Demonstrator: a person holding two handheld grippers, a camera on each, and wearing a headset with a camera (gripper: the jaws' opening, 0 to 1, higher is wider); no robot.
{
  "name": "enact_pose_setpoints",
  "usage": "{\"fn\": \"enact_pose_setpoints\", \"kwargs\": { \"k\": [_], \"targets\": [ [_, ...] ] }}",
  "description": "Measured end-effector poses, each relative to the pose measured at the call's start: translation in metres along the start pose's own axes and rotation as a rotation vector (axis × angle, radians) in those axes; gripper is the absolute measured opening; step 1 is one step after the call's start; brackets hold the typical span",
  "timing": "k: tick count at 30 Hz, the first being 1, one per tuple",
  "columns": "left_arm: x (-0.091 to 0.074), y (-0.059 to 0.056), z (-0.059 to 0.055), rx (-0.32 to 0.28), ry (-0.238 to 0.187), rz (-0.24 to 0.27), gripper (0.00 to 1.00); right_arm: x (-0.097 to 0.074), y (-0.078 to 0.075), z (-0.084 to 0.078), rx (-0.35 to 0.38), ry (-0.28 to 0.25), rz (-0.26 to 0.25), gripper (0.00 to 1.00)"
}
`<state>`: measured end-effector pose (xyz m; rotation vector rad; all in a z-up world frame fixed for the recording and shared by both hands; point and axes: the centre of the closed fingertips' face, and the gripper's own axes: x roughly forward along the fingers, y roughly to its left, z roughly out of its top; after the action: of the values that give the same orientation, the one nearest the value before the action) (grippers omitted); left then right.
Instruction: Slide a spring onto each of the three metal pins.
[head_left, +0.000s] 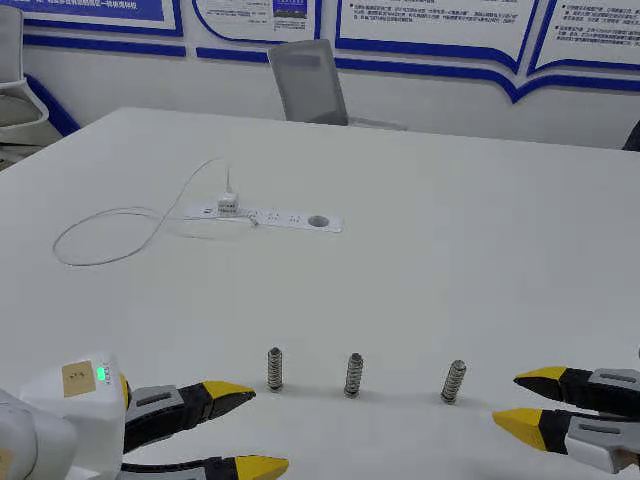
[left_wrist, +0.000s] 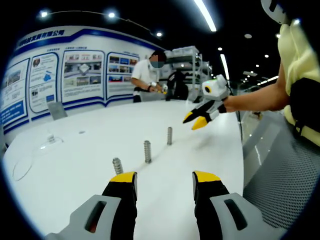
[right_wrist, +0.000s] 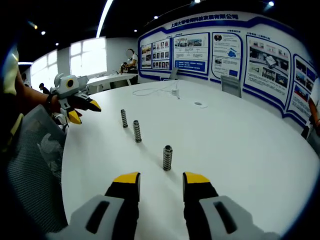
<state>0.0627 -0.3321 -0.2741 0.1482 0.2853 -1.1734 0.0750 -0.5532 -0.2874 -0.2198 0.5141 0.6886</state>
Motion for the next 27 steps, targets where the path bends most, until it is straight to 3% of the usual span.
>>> {"fn": "enact_pose_setpoints", "kwargs": {
  "k": [13, 27],
  "targets": [
    [-0.004, 0.000, -0.003, 0.001, 0.000, 0.008, 0.49, -0.019, 0.006, -0.002, 0.019, -0.041, -0.024, 0.43],
    [-0.006, 0.003, -0.003, 0.002, -0.005, 0.015, 0.51, -0.026, 0.015, -0.001, 0.019, -0.065, -0.019, 0.51]
  ]
}}
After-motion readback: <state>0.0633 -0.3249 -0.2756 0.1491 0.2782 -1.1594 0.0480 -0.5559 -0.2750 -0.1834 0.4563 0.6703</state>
